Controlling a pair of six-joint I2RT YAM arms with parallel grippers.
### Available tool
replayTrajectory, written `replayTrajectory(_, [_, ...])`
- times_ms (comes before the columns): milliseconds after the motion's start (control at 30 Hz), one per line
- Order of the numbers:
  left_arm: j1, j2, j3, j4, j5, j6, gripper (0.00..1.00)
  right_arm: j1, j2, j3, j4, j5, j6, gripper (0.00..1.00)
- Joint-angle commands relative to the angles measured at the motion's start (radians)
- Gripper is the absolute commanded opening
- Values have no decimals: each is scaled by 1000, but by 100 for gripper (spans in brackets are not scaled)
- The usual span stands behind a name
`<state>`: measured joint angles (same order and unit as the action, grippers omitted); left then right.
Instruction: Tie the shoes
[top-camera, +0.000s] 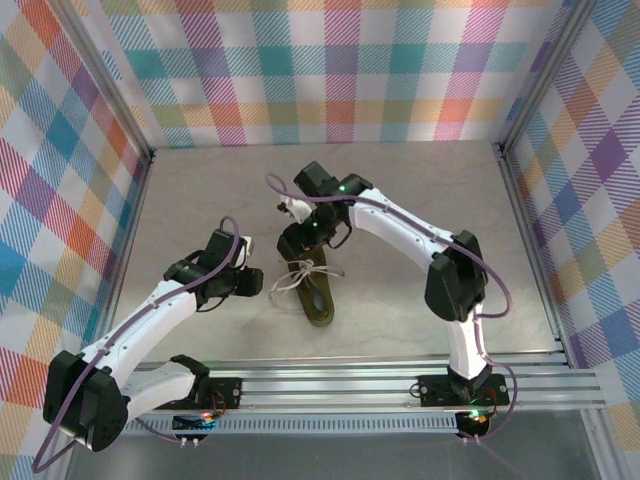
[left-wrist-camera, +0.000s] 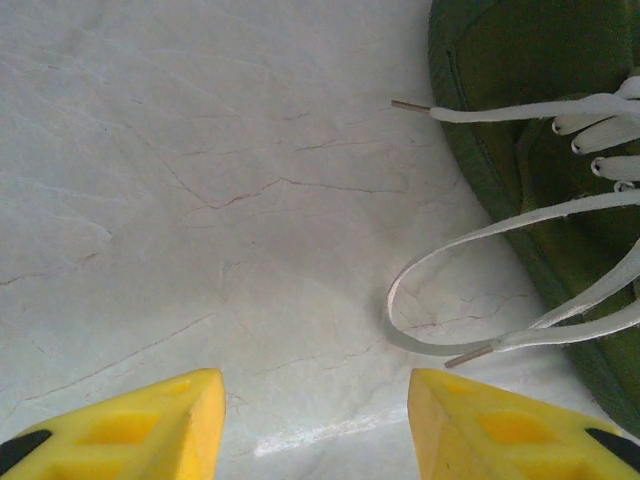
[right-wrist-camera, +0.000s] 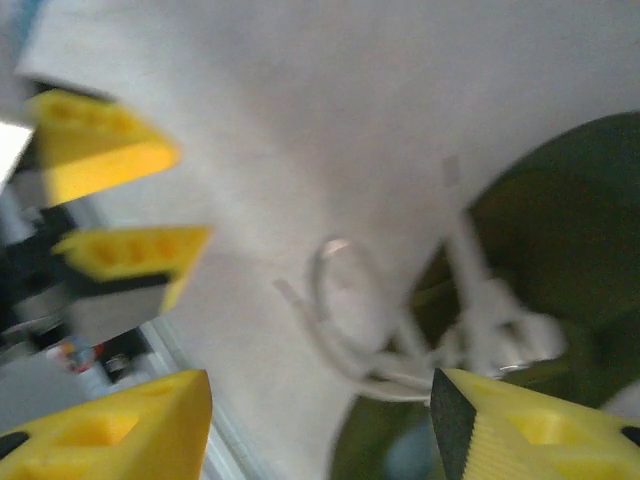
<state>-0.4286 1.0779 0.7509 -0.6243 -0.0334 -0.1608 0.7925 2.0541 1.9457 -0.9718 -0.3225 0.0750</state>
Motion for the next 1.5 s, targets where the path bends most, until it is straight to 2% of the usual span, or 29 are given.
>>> replayTrajectory(0, [13,-5,-2,12,30,-27,52,14,146,140,-190,191,-106,60])
replayTrajectory(167, [13,5,-24,26,47,-29,52,19,285,299,-251,228,-133,60])
replayTrajectory(333, [13,20,-32,36,55,-22,52,30,349,353,-299,275,-148,61])
replayTrajectory(533, [13,50,-27,46,59,-8,52,36,350,351,-342,393,-160,60])
replayTrajectory(700, [13,70,-16,55,66,-3,52,29,268,289,-296,537,-145,56])
replayTrajectory(833, [13,73,1,47,72,5,52,-5,173,168,-220,502,-97,49])
replayTrajectory(967, [13,52,6,53,91,-3,52,-44,61,-22,-108,392,-32,39])
replayTrajectory(1133, [14,10,-14,117,159,-97,52,-87,-53,-214,50,256,52,27])
replayTrajectory(1333, [14,-14,-91,312,277,-368,56,-98,-82,-274,86,232,78,26])
replayTrajectory(1467, [14,16,-138,409,346,-427,53,-105,-118,-308,130,226,99,38])
